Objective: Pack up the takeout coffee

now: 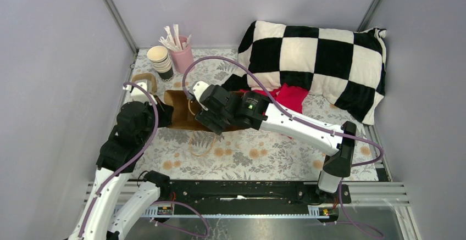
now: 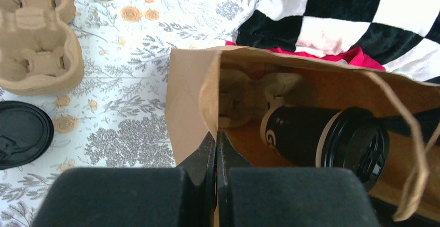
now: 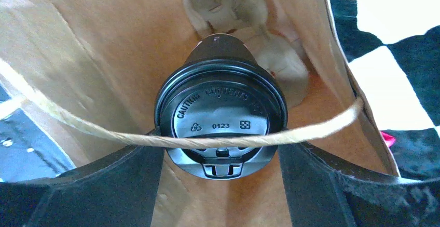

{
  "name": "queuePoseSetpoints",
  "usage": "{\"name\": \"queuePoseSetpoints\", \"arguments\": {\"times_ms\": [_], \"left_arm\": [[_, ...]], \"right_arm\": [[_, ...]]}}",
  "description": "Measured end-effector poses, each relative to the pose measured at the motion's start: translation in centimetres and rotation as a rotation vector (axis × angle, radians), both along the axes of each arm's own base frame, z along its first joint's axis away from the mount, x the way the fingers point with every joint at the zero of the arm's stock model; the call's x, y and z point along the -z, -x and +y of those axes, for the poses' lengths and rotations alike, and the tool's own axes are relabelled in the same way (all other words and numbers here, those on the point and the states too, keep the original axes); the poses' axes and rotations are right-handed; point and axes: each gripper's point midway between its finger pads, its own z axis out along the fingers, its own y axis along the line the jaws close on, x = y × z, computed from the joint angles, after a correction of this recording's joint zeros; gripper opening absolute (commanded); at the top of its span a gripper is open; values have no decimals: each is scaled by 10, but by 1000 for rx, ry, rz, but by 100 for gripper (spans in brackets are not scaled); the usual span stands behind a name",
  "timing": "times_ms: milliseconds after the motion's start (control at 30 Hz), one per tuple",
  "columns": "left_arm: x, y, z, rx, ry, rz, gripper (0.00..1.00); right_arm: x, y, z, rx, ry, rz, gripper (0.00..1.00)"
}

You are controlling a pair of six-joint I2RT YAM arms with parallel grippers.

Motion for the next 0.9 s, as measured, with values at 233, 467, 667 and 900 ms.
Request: {"name": "queuePoseSetpoints", "arguments": {"times_ms": [233, 467, 667, 900], "left_arm": [[5, 9, 1, -11, 32, 9, 0], [11, 18, 1, -15, 65, 39, 0], [20, 22, 0, -26, 79, 91, 27], [30, 19, 6, -74, 26, 210, 42]], "right_arm": [[-12, -18, -11, 31, 62, -124, 40], [-6, -24, -12, -9, 127, -183, 40], [17, -15, -12, -54, 184, -166, 40], [30, 3, -6, -65, 176, -132, 39]]}}
